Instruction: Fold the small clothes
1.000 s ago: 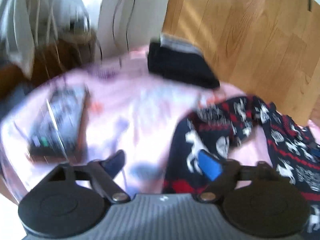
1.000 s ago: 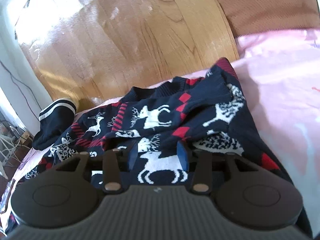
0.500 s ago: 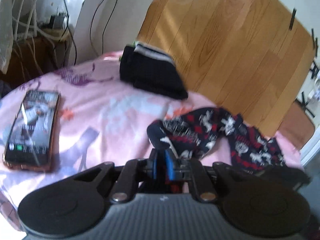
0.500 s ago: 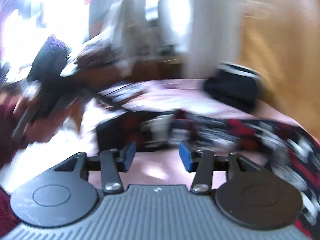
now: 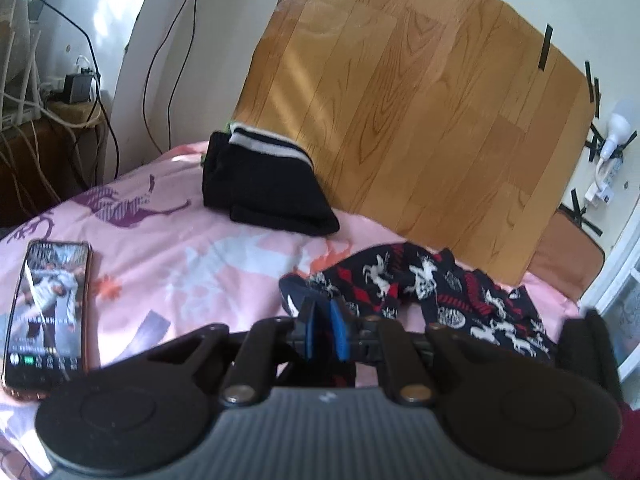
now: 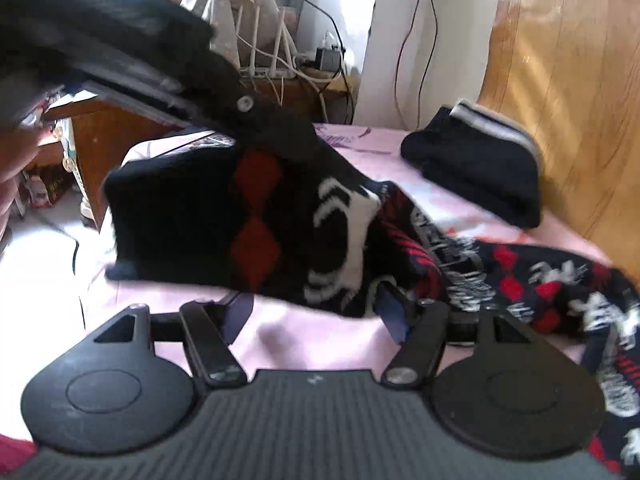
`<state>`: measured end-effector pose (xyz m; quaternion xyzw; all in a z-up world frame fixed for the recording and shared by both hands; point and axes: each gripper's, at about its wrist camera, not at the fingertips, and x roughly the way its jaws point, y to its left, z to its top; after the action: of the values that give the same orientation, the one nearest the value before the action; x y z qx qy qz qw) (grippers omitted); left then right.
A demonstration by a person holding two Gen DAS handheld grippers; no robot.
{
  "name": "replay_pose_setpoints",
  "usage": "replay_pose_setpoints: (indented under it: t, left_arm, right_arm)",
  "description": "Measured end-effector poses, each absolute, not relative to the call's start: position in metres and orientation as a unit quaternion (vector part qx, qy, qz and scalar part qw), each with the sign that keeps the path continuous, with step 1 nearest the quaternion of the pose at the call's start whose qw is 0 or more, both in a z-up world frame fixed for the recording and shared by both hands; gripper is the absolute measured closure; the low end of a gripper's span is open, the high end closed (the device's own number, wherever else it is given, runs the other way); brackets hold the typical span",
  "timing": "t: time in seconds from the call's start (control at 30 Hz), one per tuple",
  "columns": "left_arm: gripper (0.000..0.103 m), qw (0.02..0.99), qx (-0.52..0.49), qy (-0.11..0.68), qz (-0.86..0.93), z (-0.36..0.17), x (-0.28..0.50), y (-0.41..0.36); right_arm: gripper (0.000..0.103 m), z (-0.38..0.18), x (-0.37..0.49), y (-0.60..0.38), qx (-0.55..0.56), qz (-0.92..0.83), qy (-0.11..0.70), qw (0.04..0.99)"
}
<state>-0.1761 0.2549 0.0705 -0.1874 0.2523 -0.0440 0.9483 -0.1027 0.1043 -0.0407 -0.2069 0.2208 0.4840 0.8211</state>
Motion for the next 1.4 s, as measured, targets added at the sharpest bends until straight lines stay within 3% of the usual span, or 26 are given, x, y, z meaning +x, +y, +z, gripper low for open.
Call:
replay_pose_setpoints:
  t: [0.27, 0.37, 0.43, 0.47, 0.5, 0.57, 0.63, 0.9, 1.1, 1.27, 1.33, 1.37, 1.4]
  left_arm:
    - [0.093, 0.953, -0.188, 0.231, -0.064, 0.086, -0.17, 0.255]
    - [0.093, 0.956, -0.179, 0.221, -0.074, 0.094, -0.17, 0.246]
    - [0.092, 0.959, -0.17, 0.212, -0.075, 0.101, -0.173, 0.24]
    - [0.091, 0.963, -0.164, 0.204, -0.069, 0.105, -0.175, 0.237]
    - [0.089, 0.967, -0.156, 0.192, -0.061, 0.11, -0.179, 0.235]
    - [0.075, 0.973, -0.147, 0.169, -0.051, 0.119, -0.186, 0.234]
    - [0.067, 0.976, -0.147, 0.154, -0.037, 0.125, -0.188, 0.236]
    - [0.064, 0.963, -0.161, 0.203, -0.067, 0.118, -0.122, 0.2]
    - [0.057, 0.949, -0.136, 0.259, -0.115, 0.097, -0.02, 0.14]
    - [0.053, 0.926, -0.109, 0.34, -0.12, 0.056, 0.07, 0.091]
    - [0.057, 0.921, -0.1, 0.359, -0.11, 0.039, 0.094, 0.079]
    - [0.063, 0.92, -0.096, 0.367, -0.104, 0.031, 0.102, 0.074]
    - [0.068, 0.918, -0.091, 0.372, -0.099, 0.022, 0.107, 0.07]
  right_arm:
    - [0.021, -0.032, -0.106, 0.083, -0.221, 0.425, 0.145, 0.866]
    - [0.022, -0.038, -0.1, 0.103, -0.232, 0.431, 0.145, 0.86]
    - [0.041, -0.042, -0.087, 0.12, -0.224, 0.438, 0.155, 0.857]
    - [0.079, -0.04, -0.08, 0.126, -0.213, 0.44, 0.167, 0.856]
    - [0.093, -0.035, -0.069, 0.13, -0.194, 0.445, 0.19, 0.854]
    - [0.093, -0.018, -0.042, 0.123, -0.122, 0.436, 0.221, 0.864]
    - [0.094, 0.002, -0.013, 0.105, -0.065, 0.407, 0.229, 0.882]
    - [0.096, 0.074, 0.081, -0.099, 0.169, 0.238, 0.2, 0.935]
    - [0.095, 0.019, 0.08, -0.224, 0.263, 0.154, 0.246, 0.92]
    - [0.092, -0.03, 0.076, -0.255, 0.306, 0.143, 0.284, 0.897]
    - [0.088, -0.041, 0.074, -0.266, 0.324, 0.139, 0.29, 0.89]
    - [0.081, -0.041, 0.079, -0.263, 0.329, 0.135, 0.29, 0.888]
    - [0.067, -0.042, 0.078, -0.268, 0.336, 0.125, 0.286, 0.889]
